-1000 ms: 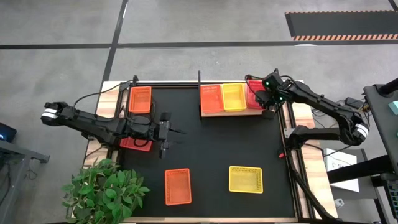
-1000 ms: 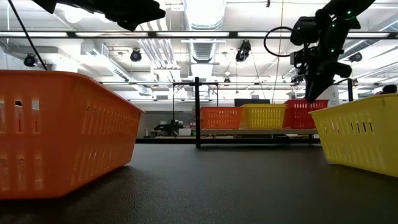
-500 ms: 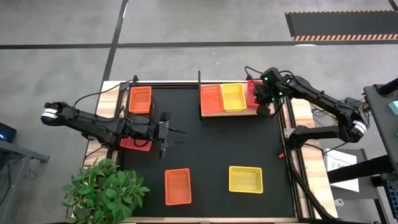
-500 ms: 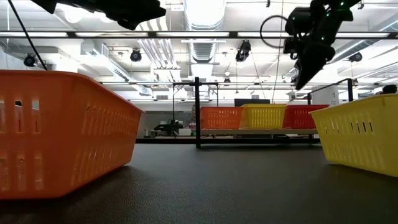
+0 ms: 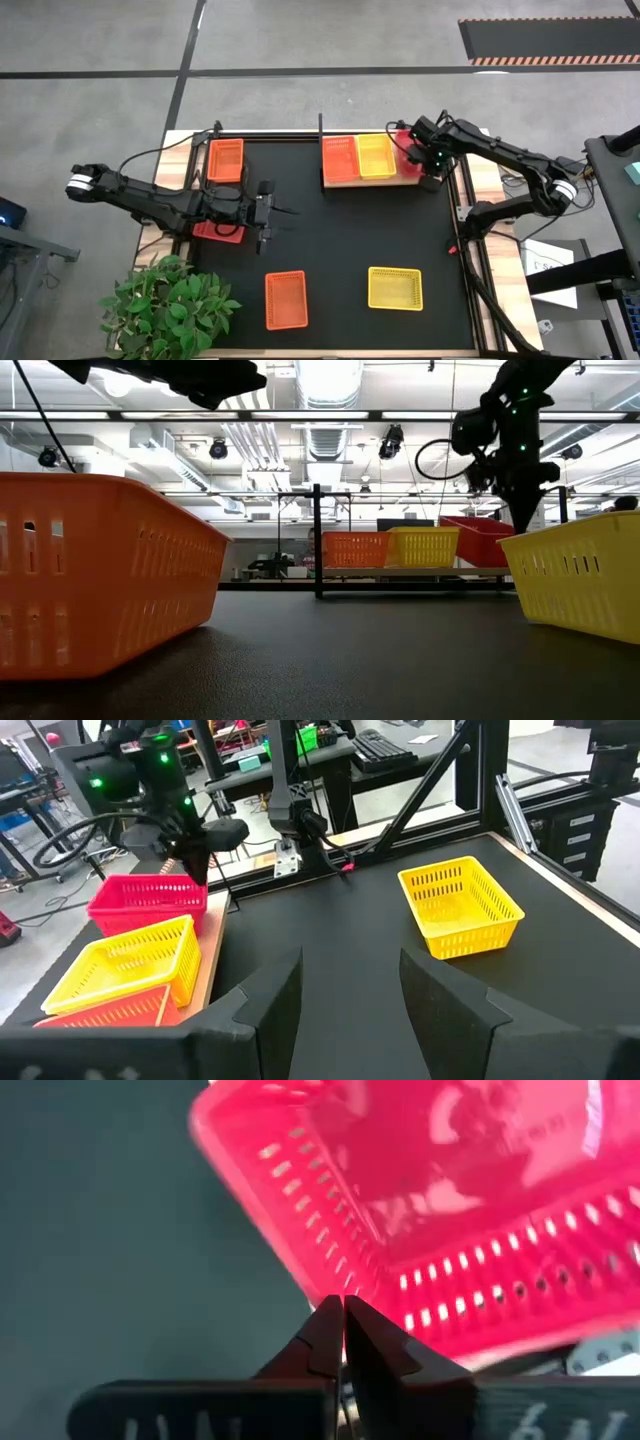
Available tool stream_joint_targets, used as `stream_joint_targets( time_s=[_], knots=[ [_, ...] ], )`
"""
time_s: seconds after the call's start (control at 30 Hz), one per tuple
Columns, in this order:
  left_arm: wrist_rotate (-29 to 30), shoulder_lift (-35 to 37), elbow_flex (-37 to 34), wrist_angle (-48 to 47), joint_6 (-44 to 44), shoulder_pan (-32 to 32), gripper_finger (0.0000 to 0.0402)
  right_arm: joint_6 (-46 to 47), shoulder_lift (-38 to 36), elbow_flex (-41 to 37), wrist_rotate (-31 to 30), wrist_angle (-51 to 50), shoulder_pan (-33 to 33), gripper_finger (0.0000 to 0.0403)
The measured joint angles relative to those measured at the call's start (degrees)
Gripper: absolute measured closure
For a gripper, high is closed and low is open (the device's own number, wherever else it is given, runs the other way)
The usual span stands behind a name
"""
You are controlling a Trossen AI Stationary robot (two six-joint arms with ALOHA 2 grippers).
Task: Stack baskets on shelf by color
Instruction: Adjust the stacked red bin on the shelf
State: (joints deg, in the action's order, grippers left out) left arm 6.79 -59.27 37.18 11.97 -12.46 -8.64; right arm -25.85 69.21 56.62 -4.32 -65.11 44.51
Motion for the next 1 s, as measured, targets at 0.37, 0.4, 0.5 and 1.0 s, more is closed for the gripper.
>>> stream_joint_targets(
  time_s=[0.37,0.4,0.5,1.0],
  knots=[
    [0.0,0.0,0.0,0.2,0.0,0.0,0.0247,1.4,-0.9,0.0,-0.3,-1.5,0.0,0.0394],
    [0.0,0.0,0.0,0.2,0.0,0.0,0.0247,1.9,-0.9,0.0,0.1,-1.5,0.0,0.0394],
    [0.0,0.0,0.0,0.8,0.0,0.0,0.0247,2.2,-1.0,0.0,0.2,-0.8,0.0,0.0394],
    [0.0,-0.4,0.0,1.4,0.0,0.0,0.0247,4.9,-1.3,0.0,-2.8,3.8,-1.1,0.0394]
  ],
)
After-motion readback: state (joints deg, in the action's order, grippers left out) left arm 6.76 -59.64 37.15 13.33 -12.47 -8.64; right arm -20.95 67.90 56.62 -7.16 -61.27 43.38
